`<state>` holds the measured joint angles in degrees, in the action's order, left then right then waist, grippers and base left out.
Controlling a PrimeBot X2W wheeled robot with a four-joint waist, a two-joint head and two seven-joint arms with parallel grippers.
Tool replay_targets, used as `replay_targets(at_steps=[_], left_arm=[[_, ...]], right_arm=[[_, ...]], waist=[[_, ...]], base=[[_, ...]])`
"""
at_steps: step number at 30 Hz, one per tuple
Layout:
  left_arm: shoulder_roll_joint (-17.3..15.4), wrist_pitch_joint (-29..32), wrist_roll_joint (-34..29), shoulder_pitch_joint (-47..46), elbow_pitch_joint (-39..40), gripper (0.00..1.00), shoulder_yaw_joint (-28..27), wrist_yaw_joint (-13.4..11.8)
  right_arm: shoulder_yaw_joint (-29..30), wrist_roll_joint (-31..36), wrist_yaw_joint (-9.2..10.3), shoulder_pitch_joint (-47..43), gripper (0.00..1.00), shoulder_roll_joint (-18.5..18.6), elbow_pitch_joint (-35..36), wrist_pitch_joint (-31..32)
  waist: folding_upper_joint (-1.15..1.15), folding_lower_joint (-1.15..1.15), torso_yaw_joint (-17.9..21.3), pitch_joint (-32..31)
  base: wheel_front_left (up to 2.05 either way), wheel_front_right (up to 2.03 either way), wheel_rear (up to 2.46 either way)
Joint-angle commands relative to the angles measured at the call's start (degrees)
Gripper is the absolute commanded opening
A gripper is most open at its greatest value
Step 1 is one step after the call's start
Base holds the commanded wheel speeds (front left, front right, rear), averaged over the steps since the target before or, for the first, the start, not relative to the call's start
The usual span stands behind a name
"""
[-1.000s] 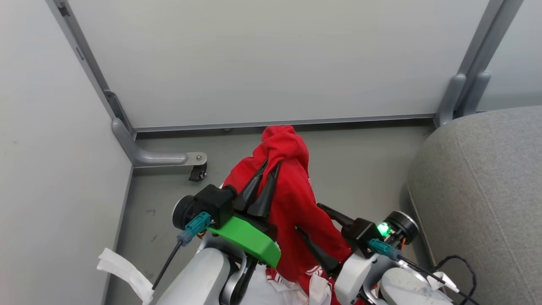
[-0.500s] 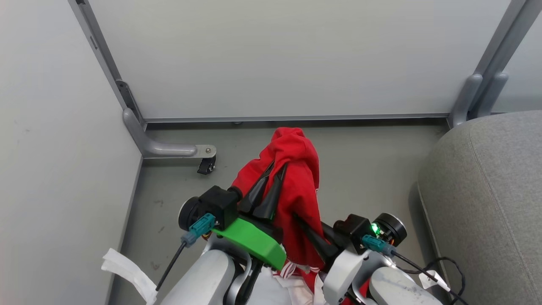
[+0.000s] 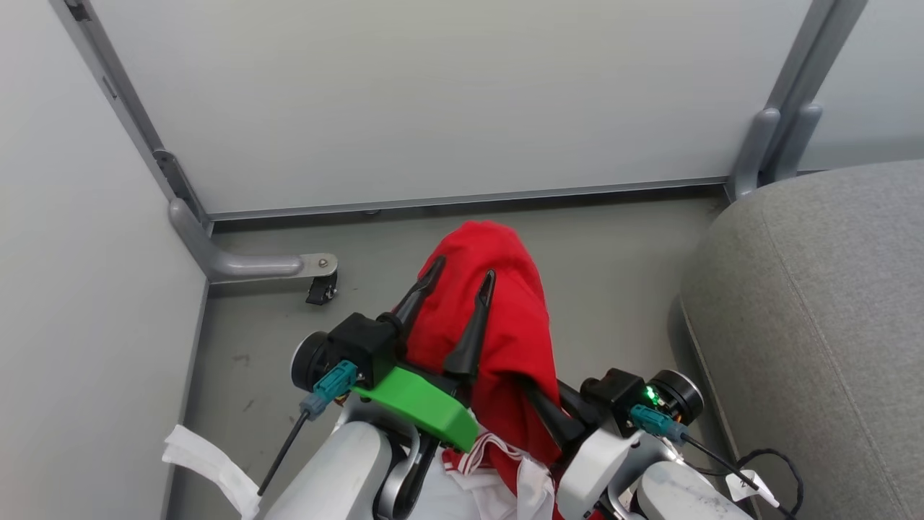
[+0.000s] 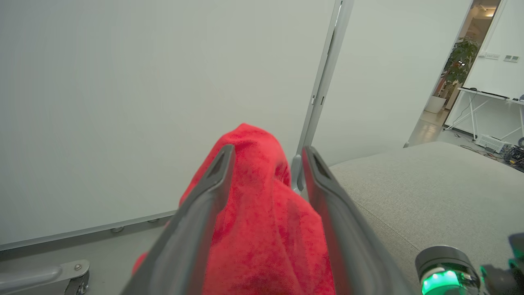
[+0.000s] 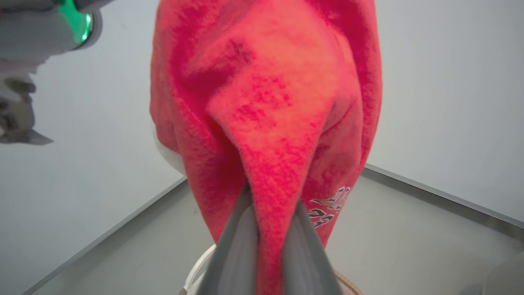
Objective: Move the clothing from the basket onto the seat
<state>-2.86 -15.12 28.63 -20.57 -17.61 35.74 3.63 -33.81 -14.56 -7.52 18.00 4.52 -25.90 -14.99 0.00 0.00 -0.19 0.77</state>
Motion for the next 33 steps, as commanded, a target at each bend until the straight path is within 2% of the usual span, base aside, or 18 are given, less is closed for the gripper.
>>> replay_targets(at_steps=[1, 5, 11, 16, 20, 27, 33], left_arm=[[-0.12, -0.05, -0.80, 1.00, -0.10, 1.00, -0.44, -0.23], [-0.10, -0.04, -5.63, 1.62, -0.14, 1.00, -2.55, -0.26], [-0.12, -0.05, -11.31, 3.06, 0.72, 1.00, -5.67, 1.50], [-0.15, -0.04, -13.18, 4.63, 2.70, 1.00, -7.89, 2.82], [-0.16, -0.04, -13.74, 4.98, 2.86, 1.00, -8.64, 3.30], [-0.19, -0.04, -13.55, 2.38, 0.95, 1.00, -6.08, 3.80], [-1.18, -0.04, -13.07, -0.57, -0.76, 1.00, -2.48, 3.92]], right_arm=[[0.45, 0.43, 0.06, -0.96, 0.00, 0.20, 0.64, -0.29], [1.62, 0.26, 0.06, -1.84, 0.00, 0.03, 1.85, -0.30], [2.85, 0.57, 0.06, -2.55, 0.00, 0.16, 4.68, -0.30], [5.03, 0.73, 0.06, -3.71, 0.00, 0.95, 6.73, -0.30], [6.94, 1.17, 0.06, -4.30, 0.00, 1.49, 8.36, -0.30], [13.03, 3.18, 0.06, -4.26, 0.00, 1.96, 12.84, -0.30], [16.07, 5.77, 0.06, 0.99, 0.00, 5.84, 16.21, -0.30]], waist=[[0.00, 0.00, 1.91, 0.13], [0.00, 0.00, 6.92, 0.59], [0.00, 0.00, 16.42, 2.01], [0.00, 0.00, 24.43, 3.32], [0.00, 0.00, 29.14, 4.38], [0.00, 0.00, 31.10, 7.46], [0.00, 0.00, 31.90, 12.39]], base=[[0.00, 0.00, 0.00], [0.00, 0.00, 0.00], [0.00, 0.00, 0.00], [0.00, 0.00, 0.00], [0.00, 0.00, 0.00], [0.00, 0.00, 0.00], [0.00, 0.00, 0.00]])
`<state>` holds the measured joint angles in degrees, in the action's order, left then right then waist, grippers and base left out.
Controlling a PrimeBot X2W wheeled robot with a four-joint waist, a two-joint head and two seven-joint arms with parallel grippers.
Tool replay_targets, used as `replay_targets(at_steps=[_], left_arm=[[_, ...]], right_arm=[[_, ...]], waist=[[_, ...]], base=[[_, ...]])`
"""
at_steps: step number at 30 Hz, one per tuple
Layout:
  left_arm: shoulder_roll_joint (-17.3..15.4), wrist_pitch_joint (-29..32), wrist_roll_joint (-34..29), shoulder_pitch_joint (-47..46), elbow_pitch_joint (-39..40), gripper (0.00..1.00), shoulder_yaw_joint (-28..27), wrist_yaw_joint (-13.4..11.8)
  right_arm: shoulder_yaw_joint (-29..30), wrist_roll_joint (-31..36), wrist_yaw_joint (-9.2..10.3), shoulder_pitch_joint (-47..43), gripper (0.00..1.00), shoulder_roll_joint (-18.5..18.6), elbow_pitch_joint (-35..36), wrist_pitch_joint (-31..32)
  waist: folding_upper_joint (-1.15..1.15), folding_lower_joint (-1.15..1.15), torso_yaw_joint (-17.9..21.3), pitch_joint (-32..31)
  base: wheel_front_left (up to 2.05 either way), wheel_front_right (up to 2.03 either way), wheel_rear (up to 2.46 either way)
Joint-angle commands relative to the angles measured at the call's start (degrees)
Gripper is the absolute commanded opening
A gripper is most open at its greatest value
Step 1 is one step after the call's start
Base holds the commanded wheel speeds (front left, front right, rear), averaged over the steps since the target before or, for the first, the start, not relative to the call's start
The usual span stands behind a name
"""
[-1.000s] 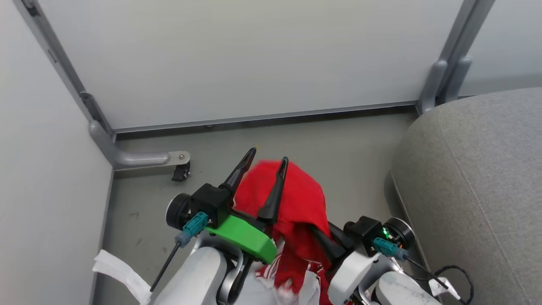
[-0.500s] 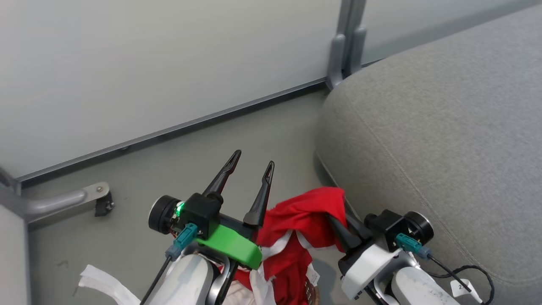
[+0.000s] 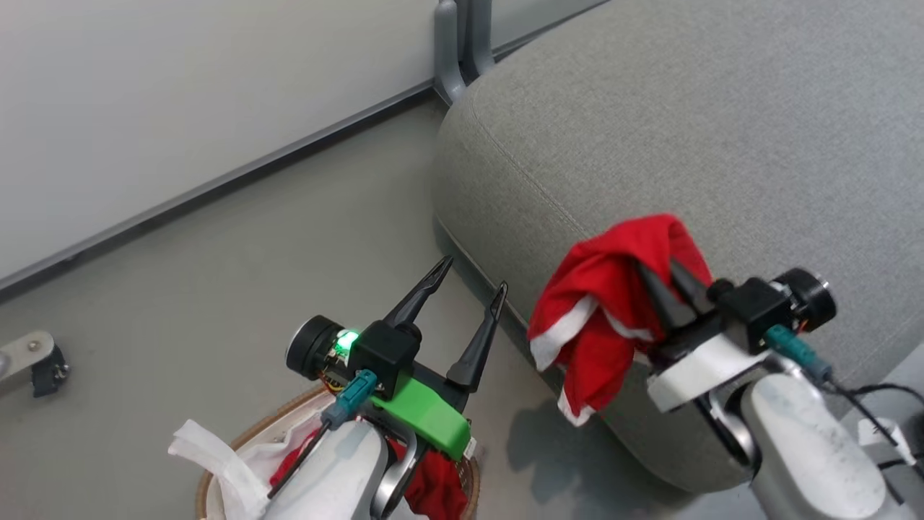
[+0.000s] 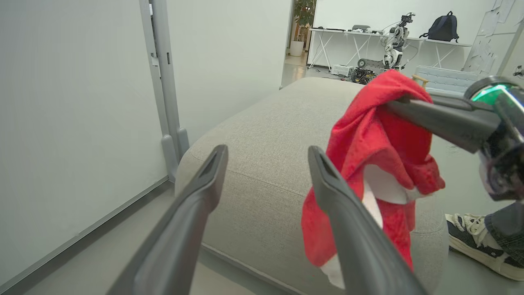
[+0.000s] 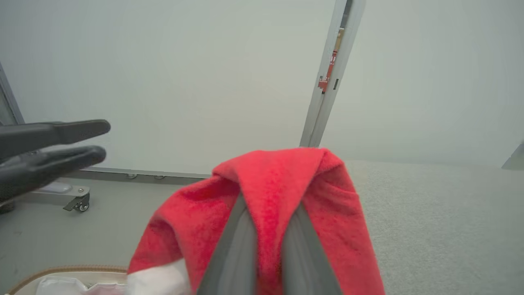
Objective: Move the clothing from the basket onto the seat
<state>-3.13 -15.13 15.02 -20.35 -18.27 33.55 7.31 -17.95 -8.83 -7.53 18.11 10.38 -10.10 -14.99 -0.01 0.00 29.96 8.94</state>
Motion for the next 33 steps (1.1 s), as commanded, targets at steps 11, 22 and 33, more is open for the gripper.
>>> replay_targets(at_steps=[11, 22, 33], left_arm=[[-6.52, -0.03, 1.45, -4.68, 0.89, 1.00, 2.52, 0.21], [-10.07, -0.03, 0.15, -9.96, 3.42, 1.00, 4.38, 0.22], [-10.17, -0.03, 0.50, -14.79, 7.11, 1.00, 6.37, 0.22]], right_arm=[[4.69, 2.80, 0.08, 21.09, 0.00, 11.23, -2.57, -0.29], [8.24, 5.98, 0.08, 40.04, 0.00, 19.54, -17.45, -0.22], [22.38, 10.89, 0.08, 39.26, 0.00, 17.10, -32.68, -0.17]], waist=[[0.01, 0.00, 1.90, 15.28], [0.01, 0.00, -4.26, 26.86], [0.01, 0.00, -10.67, 31.97]], base=[[0.00, 0.00, 0.00], [0.00, 0.00, 0.00], [0.00, 0.00, 0.00]])
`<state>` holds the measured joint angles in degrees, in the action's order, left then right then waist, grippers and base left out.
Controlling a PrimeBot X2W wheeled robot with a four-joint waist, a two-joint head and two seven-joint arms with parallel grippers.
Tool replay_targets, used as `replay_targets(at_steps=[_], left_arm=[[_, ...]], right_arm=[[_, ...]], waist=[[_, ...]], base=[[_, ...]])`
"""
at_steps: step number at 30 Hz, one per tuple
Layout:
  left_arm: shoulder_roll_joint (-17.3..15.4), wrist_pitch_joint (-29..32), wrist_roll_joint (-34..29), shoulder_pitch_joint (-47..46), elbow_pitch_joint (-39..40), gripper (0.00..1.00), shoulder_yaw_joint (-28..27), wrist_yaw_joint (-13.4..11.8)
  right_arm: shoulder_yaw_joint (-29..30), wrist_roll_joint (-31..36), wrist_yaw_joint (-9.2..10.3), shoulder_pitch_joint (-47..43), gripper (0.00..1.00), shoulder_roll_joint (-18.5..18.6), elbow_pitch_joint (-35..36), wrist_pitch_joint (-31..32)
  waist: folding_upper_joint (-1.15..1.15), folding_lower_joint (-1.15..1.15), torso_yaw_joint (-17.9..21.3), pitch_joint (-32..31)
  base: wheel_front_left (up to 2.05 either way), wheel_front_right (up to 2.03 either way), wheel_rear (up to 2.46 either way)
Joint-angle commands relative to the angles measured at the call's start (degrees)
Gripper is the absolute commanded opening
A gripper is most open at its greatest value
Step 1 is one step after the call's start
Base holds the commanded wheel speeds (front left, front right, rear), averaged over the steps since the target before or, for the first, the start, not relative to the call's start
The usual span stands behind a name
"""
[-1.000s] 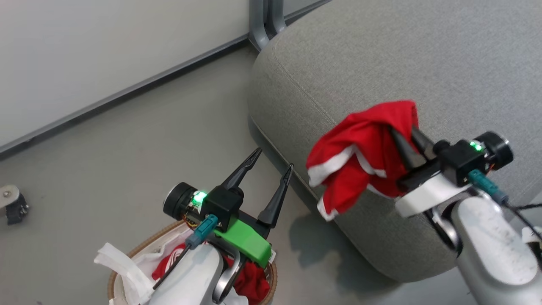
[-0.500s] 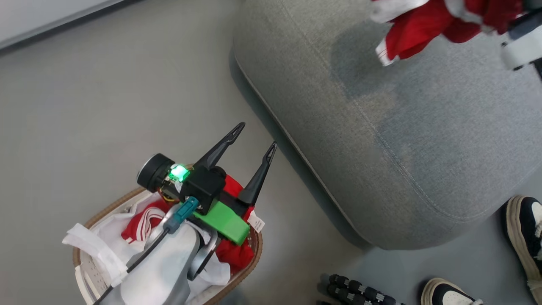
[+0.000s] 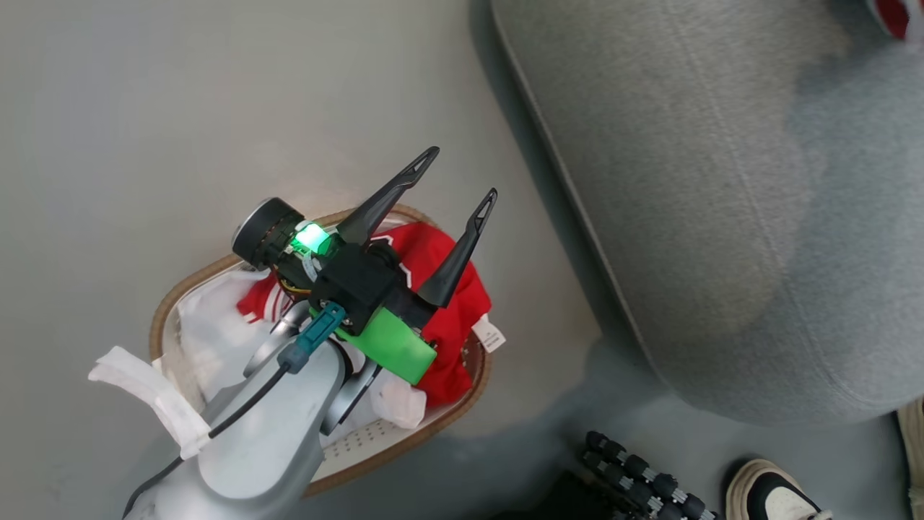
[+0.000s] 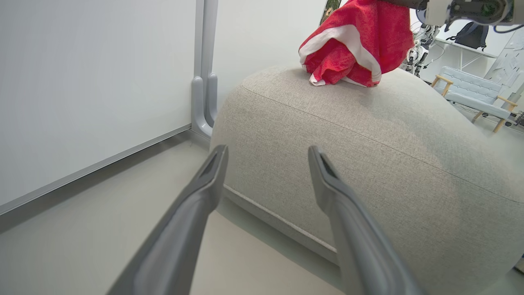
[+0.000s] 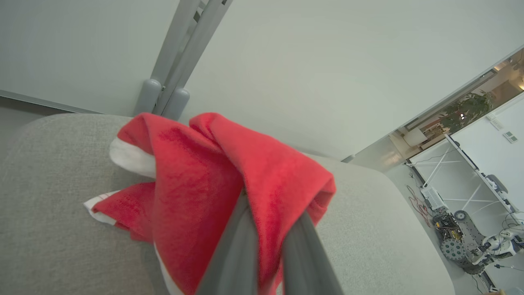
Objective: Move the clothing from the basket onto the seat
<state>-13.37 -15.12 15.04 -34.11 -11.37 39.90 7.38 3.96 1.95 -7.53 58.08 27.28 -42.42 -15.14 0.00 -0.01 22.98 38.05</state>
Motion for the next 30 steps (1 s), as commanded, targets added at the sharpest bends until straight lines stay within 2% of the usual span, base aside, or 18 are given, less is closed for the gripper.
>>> replay_targets(at_steps=[1, 2, 3, 4, 5, 9, 16, 22, 30], left_arm=[[0.27, -0.05, 0.57, -1.09, 0.38, 1.00, 0.14, 0.16], [0.41, -0.05, 0.71, -1.01, 0.38, 1.00, 0.27, 0.16], [0.60, -0.04, 0.82, -0.84, 0.30, 1.00, 0.34, 0.16], [0.75, -0.05, 0.84, -0.65, 0.18, 1.00, 0.37, 0.16], [1.03, -0.05, 1.00, -0.35, 0.08, 1.00, 0.45, 0.16], [2.25, -0.04, 1.32, 1.29, -0.42, 1.00, 0.29, 0.16], [4.58, -0.05, 1.38, 5.03, -1.85, 1.00, -2.70, 0.16], [6.49, -0.05, 0.45, 10.07, -3.12, 1.00, -7.58, 0.16], [8.08, -0.04, -1.68, 16.50, -4.51, 1.00, -17.00, -0.04]], right_arm=[[1.81, 0.66, 0.08, -1.48, 0.00, -0.37, -1.41, -0.03], [3.22, 1.11, 0.08, -2.14, 0.02, -0.86, -1.90, -0.03], [4.73, 1.68, 0.08, -3.07, 0.32, -1.35, -2.27, -0.03], [5.72, 1.99, 0.08, -3.97, 0.81, -1.86, -2.36, -0.02], [6.81, 2.31, 0.08, -5.19, 1.00, -2.39, -2.11, -0.02], [9.38, 2.48, 0.08, -9.55, 1.00, -3.86, -0.32, -0.02], [7.63, 1.19, 0.08, -18.44, 1.00, -7.05, 5.77, -0.02], [4.03, -4.03, 0.08, -26.85, 1.00, -10.48, 16.79, -0.02], [-3.06, -9.80, 0.08, -33.75, 1.00, -13.10, 24.53, -0.02]], waist=[[0.00, 0.01, -3.94, 2.65], [0.00, 0.01, -4.12, 2.37], [0.00, 0.01, -4.29, 1.95], [0.00, 0.01, -4.38, 1.52], [0.00, 0.01, -4.49, 0.78], [0.00, 0.01, -4.85, -2.90], [0.00, 0.01, -5.53, -10.83], [0.00, 0.01, -7.42, -17.59], [0.00, 0.01, -11.71, -24.16]], base=[[0.00, 0.00, 0.00], [0.00, 0.00, 0.00], [0.00, 0.00, 0.00], [0.00, 0.00, 0.00], [0.00, 0.00, 0.00], [0.00, 0.00, 0.00], [0.00, 0.00, 0.00], [0.00, 0.00, 0.00], [0.00, 0.00, 0.00]])
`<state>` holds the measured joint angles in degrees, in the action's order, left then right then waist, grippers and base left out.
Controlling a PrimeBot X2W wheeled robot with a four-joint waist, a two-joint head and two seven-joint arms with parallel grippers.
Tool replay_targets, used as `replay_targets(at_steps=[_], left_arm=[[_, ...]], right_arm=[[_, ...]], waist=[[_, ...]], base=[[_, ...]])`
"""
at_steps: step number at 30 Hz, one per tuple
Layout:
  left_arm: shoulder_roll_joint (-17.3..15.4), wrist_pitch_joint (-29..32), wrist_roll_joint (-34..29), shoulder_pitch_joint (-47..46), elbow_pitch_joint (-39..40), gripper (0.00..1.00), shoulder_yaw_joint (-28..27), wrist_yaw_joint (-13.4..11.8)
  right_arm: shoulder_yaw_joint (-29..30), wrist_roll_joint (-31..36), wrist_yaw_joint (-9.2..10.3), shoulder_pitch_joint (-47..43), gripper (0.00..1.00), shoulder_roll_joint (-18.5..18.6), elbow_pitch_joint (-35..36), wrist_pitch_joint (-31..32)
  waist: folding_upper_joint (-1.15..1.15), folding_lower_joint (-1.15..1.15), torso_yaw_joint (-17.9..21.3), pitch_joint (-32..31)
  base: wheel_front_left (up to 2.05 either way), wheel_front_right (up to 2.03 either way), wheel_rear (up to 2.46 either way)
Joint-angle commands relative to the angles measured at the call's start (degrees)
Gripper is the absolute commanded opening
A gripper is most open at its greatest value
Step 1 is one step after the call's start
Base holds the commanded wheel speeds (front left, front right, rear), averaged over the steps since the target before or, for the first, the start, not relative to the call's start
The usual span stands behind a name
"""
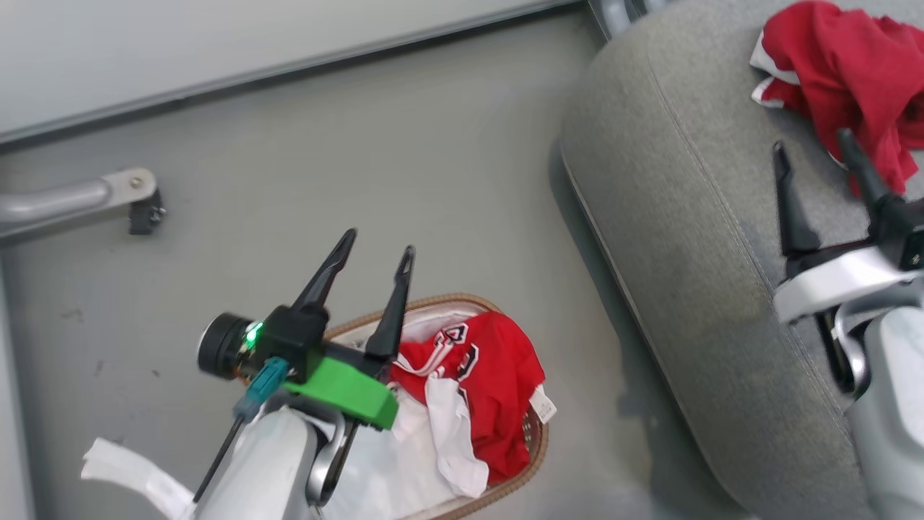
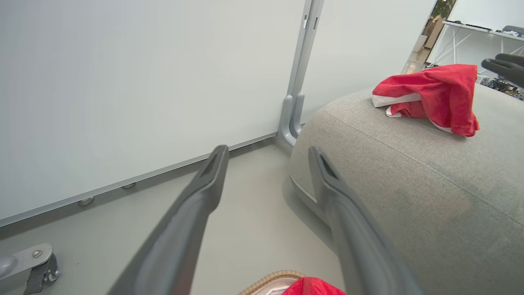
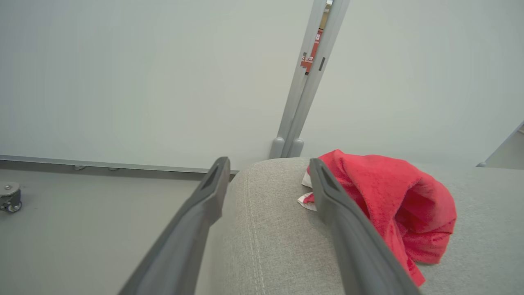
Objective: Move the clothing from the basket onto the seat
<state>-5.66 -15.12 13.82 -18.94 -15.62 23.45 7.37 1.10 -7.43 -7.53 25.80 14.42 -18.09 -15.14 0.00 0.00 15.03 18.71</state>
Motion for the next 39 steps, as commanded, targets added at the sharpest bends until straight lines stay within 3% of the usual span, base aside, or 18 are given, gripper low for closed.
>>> replay_targets(at_steps=[1, 10, 22, 39], left_arm=[[0.55, -0.05, -0.74, 2.09, -0.42, 1.00, -1.54, -0.05], [1.98, -0.05, -2.82, 9.15, -2.45, 1.00, -13.28, -1.35], [2.62, -0.05, -4.80, 16.31, -4.27, 1.00, -22.85, -1.37], [2.73, -0.05, -2.66, 21.57, -2.95, 1.00, -24.78, -1.15]], right_arm=[[-0.56, -0.89, 0.08, -2.24, 1.00, -0.62, 0.49, -0.02], [-5.01, -2.10, 0.07, -8.86, 1.00, -3.63, 1.65, -0.02], [-5.48, -2.08, 0.08, -16.28, 1.00, -7.03, 0.56, -0.02], [-4.75, -1.61, 0.08, -20.98, 1.00, -9.29, -0.60, -0.02]], waist=[[0.00, 0.00, -4.40, -5.63], [0.00, 0.00, -9.68, -11.59], [0.00, 0.00, -13.12, -17.14], [0.00, 0.00, -12.92, -17.94]], base=[[0.00, 0.00, 0.00], [0.00, 0.00, 0.00], [0.00, 0.00, 0.00], [0.00, 0.00, 0.00]])
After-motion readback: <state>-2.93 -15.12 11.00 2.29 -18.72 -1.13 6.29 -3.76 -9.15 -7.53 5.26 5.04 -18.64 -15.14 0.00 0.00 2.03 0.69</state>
